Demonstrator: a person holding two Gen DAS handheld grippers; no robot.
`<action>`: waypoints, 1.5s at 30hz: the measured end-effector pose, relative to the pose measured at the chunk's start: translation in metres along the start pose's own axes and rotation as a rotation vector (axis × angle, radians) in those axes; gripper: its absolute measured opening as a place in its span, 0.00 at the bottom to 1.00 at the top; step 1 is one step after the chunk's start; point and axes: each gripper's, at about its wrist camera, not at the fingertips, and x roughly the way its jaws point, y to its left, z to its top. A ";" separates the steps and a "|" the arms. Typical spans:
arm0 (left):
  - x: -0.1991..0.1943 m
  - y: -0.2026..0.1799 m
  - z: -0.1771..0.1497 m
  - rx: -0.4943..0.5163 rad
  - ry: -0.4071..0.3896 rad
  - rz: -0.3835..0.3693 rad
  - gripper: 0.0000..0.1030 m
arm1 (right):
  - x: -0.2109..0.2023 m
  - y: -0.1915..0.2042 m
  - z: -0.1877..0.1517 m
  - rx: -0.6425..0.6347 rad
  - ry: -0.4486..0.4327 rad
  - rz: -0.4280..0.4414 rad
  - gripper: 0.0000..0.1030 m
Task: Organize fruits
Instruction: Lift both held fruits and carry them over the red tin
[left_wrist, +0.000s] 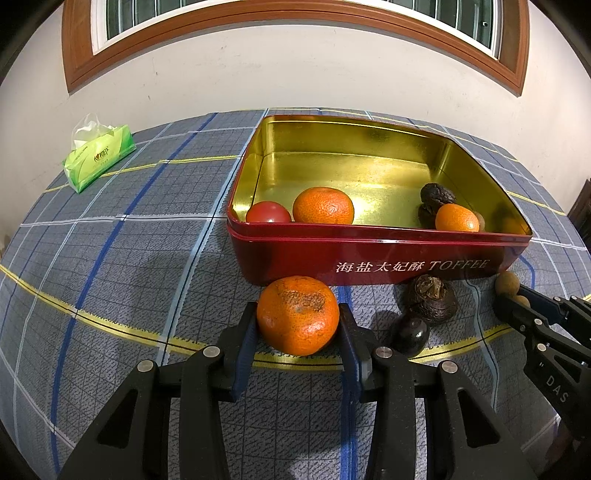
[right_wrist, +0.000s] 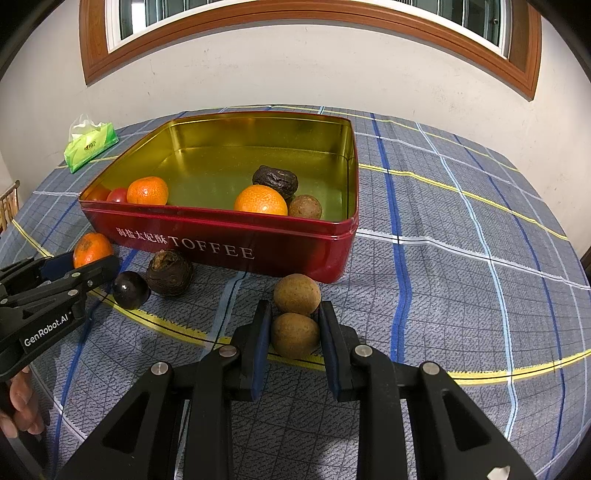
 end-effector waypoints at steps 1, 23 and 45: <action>0.000 0.000 0.000 0.001 0.000 0.000 0.41 | 0.000 -0.001 0.000 0.003 0.000 0.003 0.24; 0.000 0.000 0.000 -0.004 -0.003 0.003 0.41 | -0.008 -0.012 -0.004 0.045 0.013 0.027 0.23; -0.042 0.021 0.026 -0.025 -0.092 -0.061 0.41 | -0.043 -0.019 0.024 0.032 -0.076 0.027 0.23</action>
